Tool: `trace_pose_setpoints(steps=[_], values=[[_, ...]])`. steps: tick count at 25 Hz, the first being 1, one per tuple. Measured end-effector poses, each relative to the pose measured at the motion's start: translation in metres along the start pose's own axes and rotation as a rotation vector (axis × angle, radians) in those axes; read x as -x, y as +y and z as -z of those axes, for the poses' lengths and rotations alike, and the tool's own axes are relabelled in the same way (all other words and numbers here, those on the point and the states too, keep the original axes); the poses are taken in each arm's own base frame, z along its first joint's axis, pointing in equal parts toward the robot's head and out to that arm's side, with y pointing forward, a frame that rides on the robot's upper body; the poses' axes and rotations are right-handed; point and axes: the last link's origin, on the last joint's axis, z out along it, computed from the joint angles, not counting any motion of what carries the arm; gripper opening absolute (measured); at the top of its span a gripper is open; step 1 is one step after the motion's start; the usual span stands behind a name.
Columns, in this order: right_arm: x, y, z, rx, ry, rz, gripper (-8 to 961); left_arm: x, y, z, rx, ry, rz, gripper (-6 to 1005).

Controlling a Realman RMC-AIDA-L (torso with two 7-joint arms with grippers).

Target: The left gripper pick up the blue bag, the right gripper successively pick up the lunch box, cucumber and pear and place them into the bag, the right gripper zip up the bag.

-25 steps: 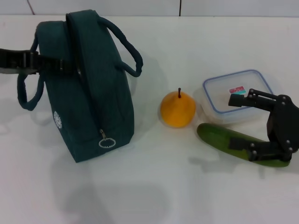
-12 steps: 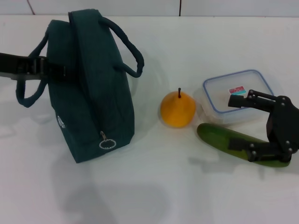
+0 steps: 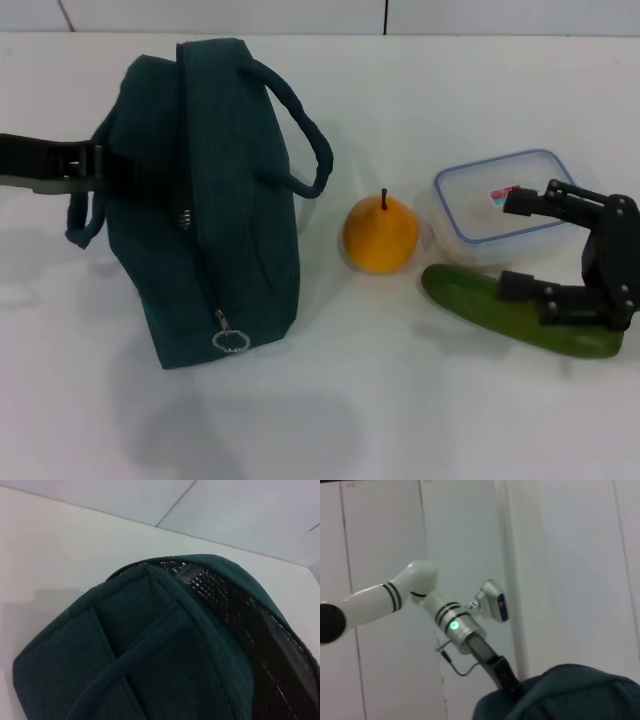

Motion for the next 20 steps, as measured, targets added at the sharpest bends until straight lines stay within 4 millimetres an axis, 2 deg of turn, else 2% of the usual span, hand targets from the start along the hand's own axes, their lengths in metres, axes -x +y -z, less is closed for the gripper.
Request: trace_pose_setpoints(steps=[2, 7, 12, 17, 20], values=[[-0.001, -0.002, 0.000, -0.017, 0.005, -0.003, 868, 0.001, 0.001, 0.000, -0.001, 0.002, -0.001, 44], [0.000, -0.013, 0.006, -0.098, 0.000, -0.028, 868, 0.002, 0.002, 0.007, -0.020, 0.025, 0.018, 43], [0.002, -0.026, 0.011, -0.182, -0.001, -0.034, 868, -0.001, 0.016, 0.014, 0.012, 0.047, 0.008, 42], [0.018, -0.042, -0.011, -0.154, -0.014, 0.000, 868, -0.002, 0.026, 0.015, 0.048, 0.048, 0.024, 41], [0.034, -0.052, -0.038, -0.088, -0.028, 0.031, 868, -0.002, 0.031, 0.015, 0.082, 0.053, 0.017, 41]])
